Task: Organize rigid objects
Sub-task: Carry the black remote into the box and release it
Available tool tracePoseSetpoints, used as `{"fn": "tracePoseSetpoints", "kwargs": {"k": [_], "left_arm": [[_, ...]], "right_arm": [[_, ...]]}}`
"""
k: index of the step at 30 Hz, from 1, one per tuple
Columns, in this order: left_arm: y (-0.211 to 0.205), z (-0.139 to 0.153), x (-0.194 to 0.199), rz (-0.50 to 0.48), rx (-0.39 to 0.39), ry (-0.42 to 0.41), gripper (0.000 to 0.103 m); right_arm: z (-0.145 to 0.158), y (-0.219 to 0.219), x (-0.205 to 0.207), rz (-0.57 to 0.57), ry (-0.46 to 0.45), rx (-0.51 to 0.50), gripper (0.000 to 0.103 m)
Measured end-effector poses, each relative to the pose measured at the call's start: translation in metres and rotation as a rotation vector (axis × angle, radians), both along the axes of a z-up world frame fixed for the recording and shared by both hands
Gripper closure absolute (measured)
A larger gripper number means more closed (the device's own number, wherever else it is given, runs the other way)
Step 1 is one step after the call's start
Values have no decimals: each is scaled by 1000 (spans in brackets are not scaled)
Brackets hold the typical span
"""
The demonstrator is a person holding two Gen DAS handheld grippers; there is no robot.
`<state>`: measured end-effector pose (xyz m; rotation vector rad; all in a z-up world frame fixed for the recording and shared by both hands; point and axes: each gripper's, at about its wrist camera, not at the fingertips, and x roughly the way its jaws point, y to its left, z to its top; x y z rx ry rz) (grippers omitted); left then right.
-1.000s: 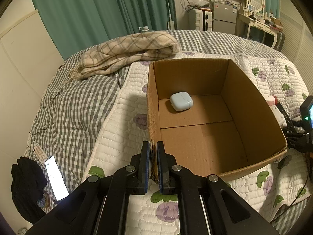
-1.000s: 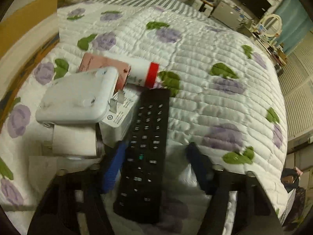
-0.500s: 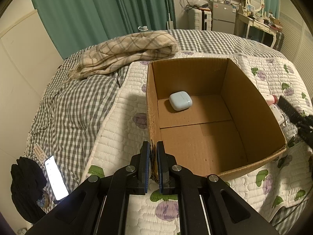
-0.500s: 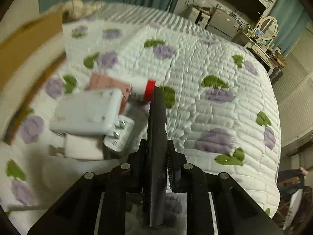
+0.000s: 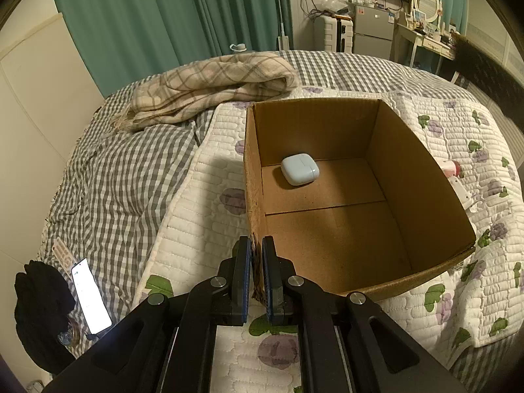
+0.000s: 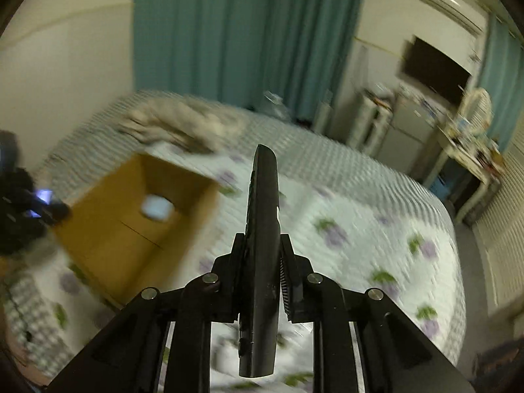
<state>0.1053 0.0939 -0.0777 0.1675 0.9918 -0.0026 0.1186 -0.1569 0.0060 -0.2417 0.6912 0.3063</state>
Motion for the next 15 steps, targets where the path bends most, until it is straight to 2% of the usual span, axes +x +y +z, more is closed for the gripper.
{"fn": "tracePoseSetpoints", "kwargs": {"k": [3, 6, 10, 15], "left_arm": [[0, 0, 1, -1, -5, 3, 96], [0, 1, 0, -1, -7, 6, 96], [-1, 2, -1, -7, -4, 6, 96], [-2, 2, -1, -11, 2, 4, 96]], "right_arm": [[6, 41, 6, 76, -4, 43, 85], [-4, 70, 9, 111, 18, 61, 85], [-38, 106, 16, 107, 69, 49, 85], [-76, 117, 27, 68, 133, 21, 85]]}}
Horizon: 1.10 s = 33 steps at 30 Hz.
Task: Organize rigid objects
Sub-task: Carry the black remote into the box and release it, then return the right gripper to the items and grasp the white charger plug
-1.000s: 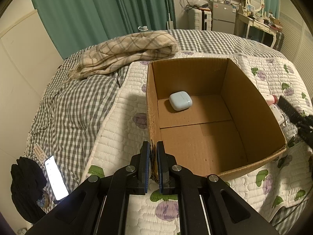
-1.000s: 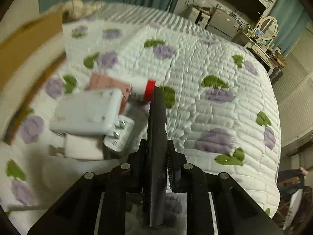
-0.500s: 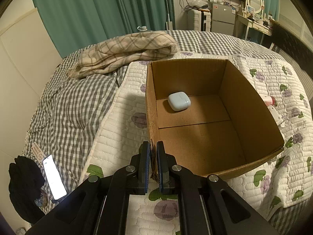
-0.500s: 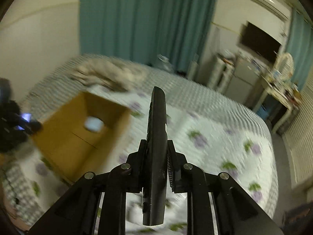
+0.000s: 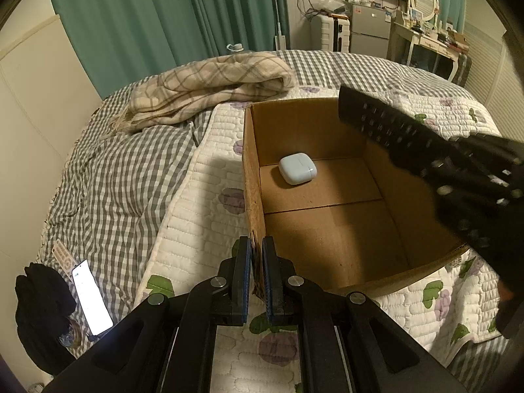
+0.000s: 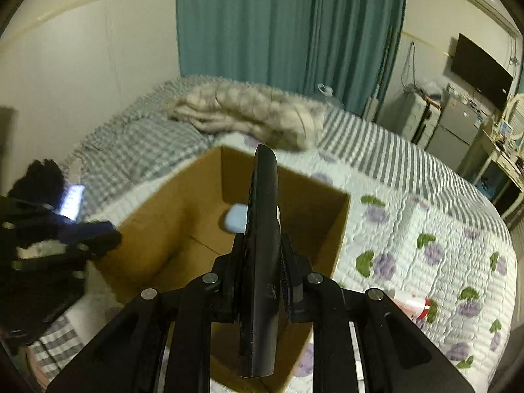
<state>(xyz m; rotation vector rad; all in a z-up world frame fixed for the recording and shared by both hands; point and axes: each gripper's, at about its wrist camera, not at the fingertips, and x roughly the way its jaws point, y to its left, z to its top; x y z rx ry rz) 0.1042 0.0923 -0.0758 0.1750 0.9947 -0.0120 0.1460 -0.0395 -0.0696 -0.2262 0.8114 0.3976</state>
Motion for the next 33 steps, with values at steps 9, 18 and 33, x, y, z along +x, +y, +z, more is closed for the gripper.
{"fn": "tracePoseSetpoints", "kwargs": {"k": [9, 18, 33], "left_arm": [[0, 1, 1, -2, 7, -1, 96], [0, 3, 1, -4, 14, -3, 96], [-1, 4, -1, -4, 15, -5, 96]], "right_arm": [[-20, -11, 5, -9, 47, 15, 84], [19, -34, -11, -45, -67, 102, 25], [96, -148, -46, -245, -241, 18, 5]]}}
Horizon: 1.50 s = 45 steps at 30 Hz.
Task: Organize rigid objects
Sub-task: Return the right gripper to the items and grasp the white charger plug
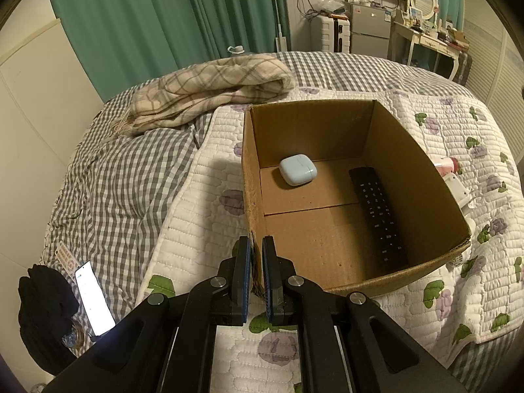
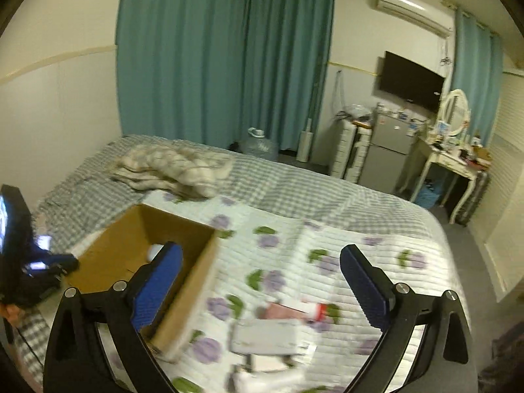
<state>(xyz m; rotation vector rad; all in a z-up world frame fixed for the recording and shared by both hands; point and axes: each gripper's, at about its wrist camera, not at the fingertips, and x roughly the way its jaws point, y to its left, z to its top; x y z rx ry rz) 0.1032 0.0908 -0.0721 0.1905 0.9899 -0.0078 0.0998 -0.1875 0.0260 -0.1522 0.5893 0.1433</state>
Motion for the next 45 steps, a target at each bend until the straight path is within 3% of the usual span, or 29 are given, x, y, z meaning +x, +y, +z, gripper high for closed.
{"fn": "tracePoseSetpoints", "kwargs": {"k": [6, 12, 24, 32, 38, 40, 45], "left_arm": [[-1, 1, -1, 1, 10, -1, 96], [-1, 0, -2, 1, 16, -1, 96], [0, 0, -2, -2, 18, -2, 96], [-1, 0, -2, -1, 18, -1, 96], [-1, 0, -2, 0, 20, -2, 96], [0, 0, -2, 0, 20, -2, 96], [-1, 0, -2, 0, 20, -2, 96]], "right_arm": [[-33, -32, -11, -59, 82, -49, 5], [-105, -49, -17, -82, 242, -17, 5], [-189, -77, 17, -202, 440, 6, 7], [-207, -77, 37, -203, 493, 20, 44], [-218, -74, 50, -177, 528, 49, 62], [-218, -73, 50, -163, 528, 59, 73], [-218, -71, 48, -156, 521, 67, 76]]}}
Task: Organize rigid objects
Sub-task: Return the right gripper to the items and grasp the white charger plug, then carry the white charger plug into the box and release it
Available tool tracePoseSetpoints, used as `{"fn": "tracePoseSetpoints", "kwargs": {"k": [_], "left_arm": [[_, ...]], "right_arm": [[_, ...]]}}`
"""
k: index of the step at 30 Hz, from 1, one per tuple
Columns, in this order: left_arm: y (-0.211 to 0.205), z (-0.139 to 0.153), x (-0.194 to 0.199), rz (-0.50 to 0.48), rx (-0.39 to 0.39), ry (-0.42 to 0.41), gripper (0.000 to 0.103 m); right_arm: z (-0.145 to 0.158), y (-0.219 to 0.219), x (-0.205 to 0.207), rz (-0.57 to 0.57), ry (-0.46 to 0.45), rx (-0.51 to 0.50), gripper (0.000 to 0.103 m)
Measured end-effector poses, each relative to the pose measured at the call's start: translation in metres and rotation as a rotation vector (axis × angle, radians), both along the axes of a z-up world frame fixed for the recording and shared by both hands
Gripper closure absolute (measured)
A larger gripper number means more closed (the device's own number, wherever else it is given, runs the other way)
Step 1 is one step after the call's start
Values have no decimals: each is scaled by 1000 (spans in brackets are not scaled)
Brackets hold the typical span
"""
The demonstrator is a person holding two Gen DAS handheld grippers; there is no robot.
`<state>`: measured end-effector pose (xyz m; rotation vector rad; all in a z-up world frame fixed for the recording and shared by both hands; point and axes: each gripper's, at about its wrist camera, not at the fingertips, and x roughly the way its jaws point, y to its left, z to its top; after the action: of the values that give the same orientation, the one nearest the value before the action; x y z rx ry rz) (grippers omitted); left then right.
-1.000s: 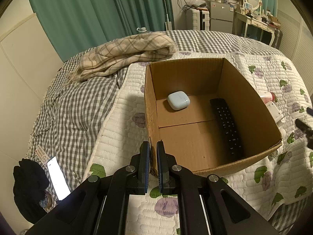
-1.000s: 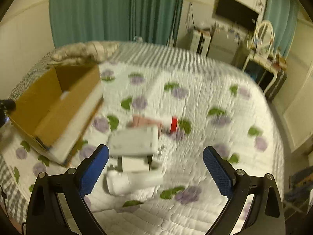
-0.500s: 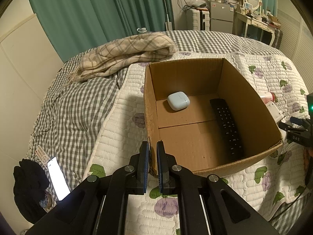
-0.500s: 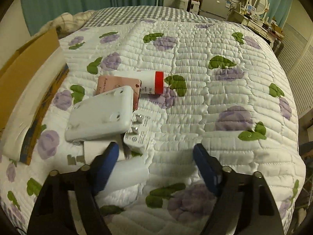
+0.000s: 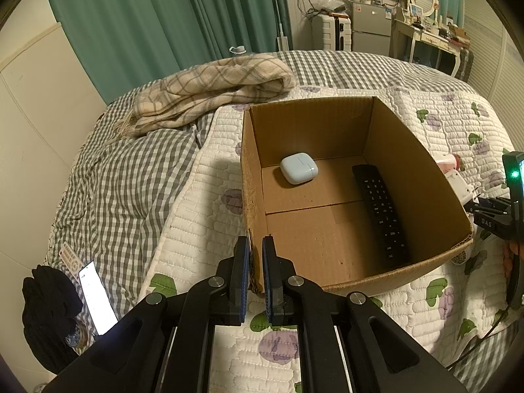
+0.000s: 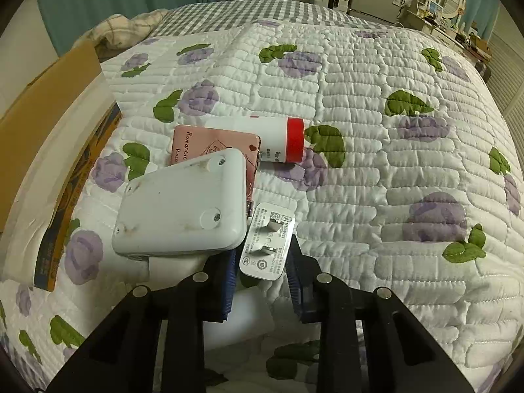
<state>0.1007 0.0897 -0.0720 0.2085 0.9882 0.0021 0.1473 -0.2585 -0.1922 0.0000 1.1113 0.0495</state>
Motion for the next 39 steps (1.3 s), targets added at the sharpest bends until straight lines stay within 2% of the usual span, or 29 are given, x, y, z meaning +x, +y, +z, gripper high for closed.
{"fn": "tracePoseSetpoints", "kwargs": {"k": [6, 14, 19, 23, 27, 32, 36, 39], "left_arm": [[0, 0, 0, 0, -1, 0, 96], [0, -1, -1, -1, 3, 3, 96], [1, -1, -1, 0, 5, 1, 96], [0, -1, -1, 0, 1, 2, 96], [0, -1, 0, 1, -4, 4, 96], [0, -1, 0, 1, -5, 4, 96], [0, -1, -1, -1, -11, 5, 96], [0, -1, -2, -1, -23, 8, 96]], "right_arm": [[7, 0, -5, -12, -31, -16, 77], [33, -10, -16, -46, -123, -18, 79], [69, -10, -19, -24, -203, -67, 79], [120, -2, -21, 12, -307, -79, 79], [177, 30, -26, 107, -425, -78, 79], [215, 91, -28, 267, -496, -35, 79], [218, 139, -25, 369, -490, -3, 79], [202, 178, -17, 441, -443, 6, 79]]}}
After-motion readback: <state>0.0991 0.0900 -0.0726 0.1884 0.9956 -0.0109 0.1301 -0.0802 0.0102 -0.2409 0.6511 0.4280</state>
